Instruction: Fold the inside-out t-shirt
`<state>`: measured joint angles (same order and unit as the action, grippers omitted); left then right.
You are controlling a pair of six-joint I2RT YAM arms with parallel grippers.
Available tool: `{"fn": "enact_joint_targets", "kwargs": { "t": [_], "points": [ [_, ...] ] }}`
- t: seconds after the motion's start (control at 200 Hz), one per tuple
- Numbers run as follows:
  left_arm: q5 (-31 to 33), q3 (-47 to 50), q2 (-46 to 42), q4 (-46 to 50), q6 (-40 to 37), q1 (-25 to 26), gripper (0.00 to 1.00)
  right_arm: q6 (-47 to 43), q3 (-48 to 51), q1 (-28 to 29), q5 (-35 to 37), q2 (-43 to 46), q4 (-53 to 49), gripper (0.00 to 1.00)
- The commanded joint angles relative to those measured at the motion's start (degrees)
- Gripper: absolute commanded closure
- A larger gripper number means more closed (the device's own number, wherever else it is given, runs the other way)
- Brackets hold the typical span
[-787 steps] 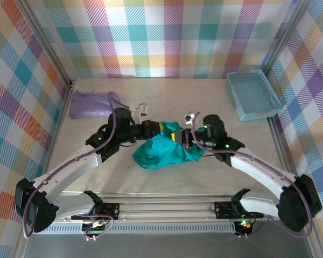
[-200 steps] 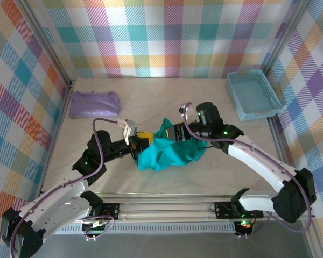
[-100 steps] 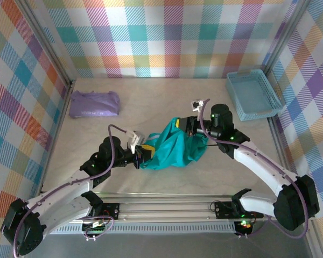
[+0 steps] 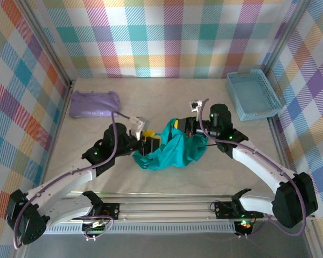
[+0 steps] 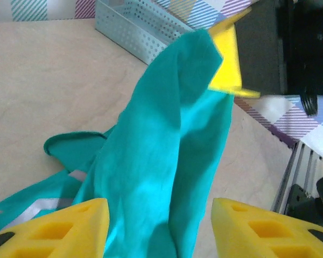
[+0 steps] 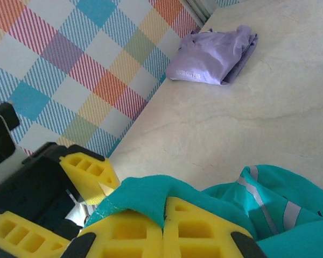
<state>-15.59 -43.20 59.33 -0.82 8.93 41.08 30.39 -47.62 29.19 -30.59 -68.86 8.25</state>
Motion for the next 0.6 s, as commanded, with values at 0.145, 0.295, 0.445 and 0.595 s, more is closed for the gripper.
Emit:
{"fn": "enact_joint_targets", "kwargs": {
  "t": [0.145, 0.295, 0.445, 0.595],
  "points": [
    [5.1, -8.5, 10.5, 8.2, -2.2, 3.7, 0.28, -1.9, 0.6, -0.3, -1.6, 0.6, -0.2, 1.00],
    [9.7, -10.4, 15.1, 7.9, 0.0, 3.9, 0.35, -2.7, 1.0, -0.3, -2.0, 1.0, -0.4, 1.00],
    [4.0, -12.4, 18.5, 6.2, 1.2, 3.7, 0.67, -9.8, 2.2, -0.3, -1.4, 3.5, -4.3, 1.00],
    [-9.4, -10.2, 16.9, 0.3, 3.6, 2.1, 1.00, -21.1, 4.4, -0.3, 1.3, 6.8, -9.3, 1.00]
  ]
}}
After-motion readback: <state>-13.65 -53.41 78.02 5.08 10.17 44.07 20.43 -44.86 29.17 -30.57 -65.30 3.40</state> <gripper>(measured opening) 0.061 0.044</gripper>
